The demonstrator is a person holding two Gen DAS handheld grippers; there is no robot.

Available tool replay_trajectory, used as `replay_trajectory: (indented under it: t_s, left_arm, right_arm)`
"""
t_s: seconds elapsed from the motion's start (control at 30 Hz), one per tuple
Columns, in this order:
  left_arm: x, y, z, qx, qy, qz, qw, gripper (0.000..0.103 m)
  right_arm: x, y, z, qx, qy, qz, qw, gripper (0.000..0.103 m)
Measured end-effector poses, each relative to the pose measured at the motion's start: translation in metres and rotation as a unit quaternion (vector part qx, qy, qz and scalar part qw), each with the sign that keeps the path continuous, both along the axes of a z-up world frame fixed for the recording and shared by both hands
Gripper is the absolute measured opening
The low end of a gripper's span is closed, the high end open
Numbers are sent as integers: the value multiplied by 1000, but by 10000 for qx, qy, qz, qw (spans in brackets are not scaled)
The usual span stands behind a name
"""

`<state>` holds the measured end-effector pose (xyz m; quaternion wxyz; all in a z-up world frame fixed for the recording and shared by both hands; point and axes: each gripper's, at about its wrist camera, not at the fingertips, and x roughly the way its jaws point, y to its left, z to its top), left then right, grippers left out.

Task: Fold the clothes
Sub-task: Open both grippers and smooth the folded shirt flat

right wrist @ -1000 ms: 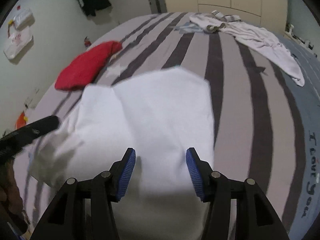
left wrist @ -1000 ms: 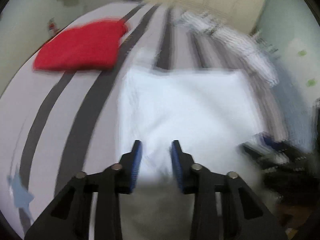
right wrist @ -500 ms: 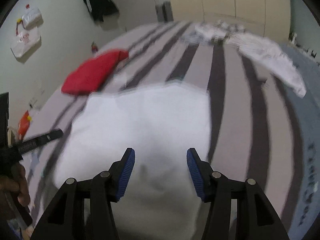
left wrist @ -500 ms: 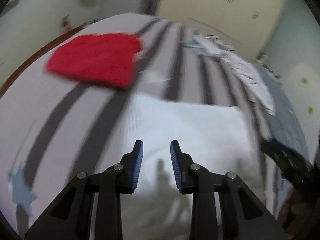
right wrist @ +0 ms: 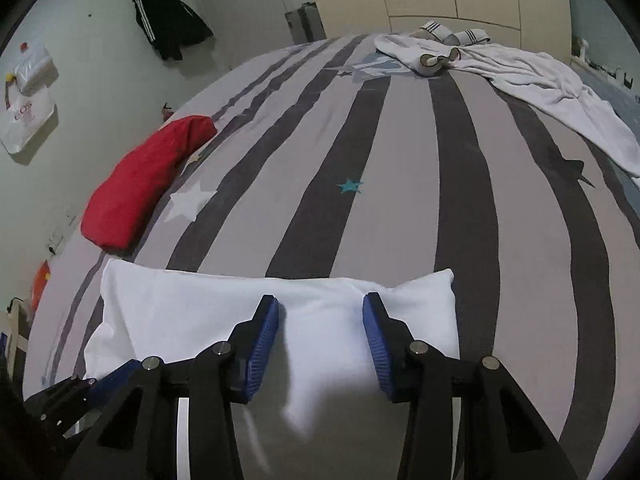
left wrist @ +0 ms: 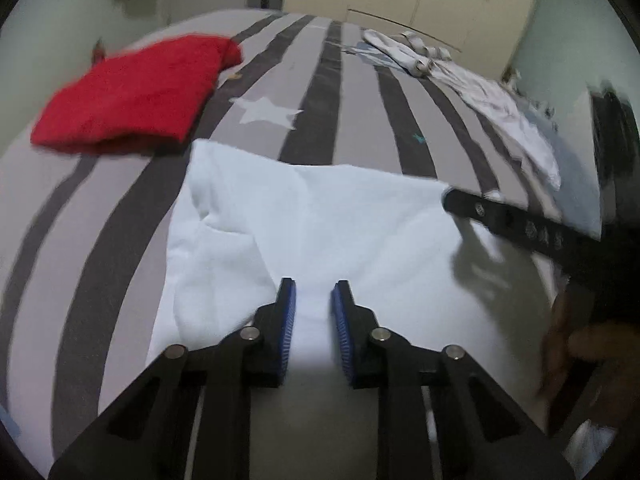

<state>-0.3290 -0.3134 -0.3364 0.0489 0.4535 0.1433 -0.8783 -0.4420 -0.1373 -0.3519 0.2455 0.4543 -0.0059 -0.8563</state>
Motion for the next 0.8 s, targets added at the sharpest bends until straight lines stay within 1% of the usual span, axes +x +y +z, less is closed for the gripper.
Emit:
replay_trajectory:
  t_s: [0.03,0.07,0.13,0.2,0.33,0.4,0.47,0.5,0.53,0.6,0.67,0.73,0.77,0.8]
  left_arm:
    - [-1,-7,3,114,-69,110,9999,7]
    - [-3,-13,7,178,-119,201,9996,7]
    - [-4,-23,23,168,55,384,9991,7]
    - [-12,-26,39,175,359,345,9986,7]
    - [-45,-22,35,5,439,51,9990,7]
    - [-60,-26,9,-137,83,120,9998,7]
    - [-61,-41,-15,162,-27,226,9996,5]
    - [-58,-48,-18,306,65,265,9992,3]
    - [-55,-54,-20,448,169,303,9984,3]
    - [-56,-58,-15,482,121,314,9983,3]
    - [-51,-67,-9,527,139,513,9972,2]
    - [-43,-77,-2,547,166,750,9955,3]
    - [-37,-83,5,408,202,904,9949,4]
    - [-32,-87,11,379,259,958,9943,4]
  right_arm:
    - [1,1,2,-13,5,-12,10000,39]
    - [1,3,5,-24,-24,-51,10000,39]
    - [1,8,16,-50,-40,-140,9999,39]
    - [2,12,33,-112,55,-214,9997,39]
    - [-2,12,25,-163,-14,-209,9996,39]
    - [-4,11,19,-185,-59,-200,9996,38]
    - [-6,10,13,-208,-104,-191,9995,38]
    - [-7,10,10,-219,-127,-186,9995,38]
    - [-8,10,7,-230,-149,-182,9995,36]
    - [-10,9,2,-252,-194,-172,9993,31]
    - [-10,11,0,-287,-211,-184,9992,29]
    - [-7,20,7,-331,-185,-234,9990,29]
    - [-6,27,12,-342,-182,-259,9989,29]
    - [-3,36,19,-331,-148,-299,9989,29]
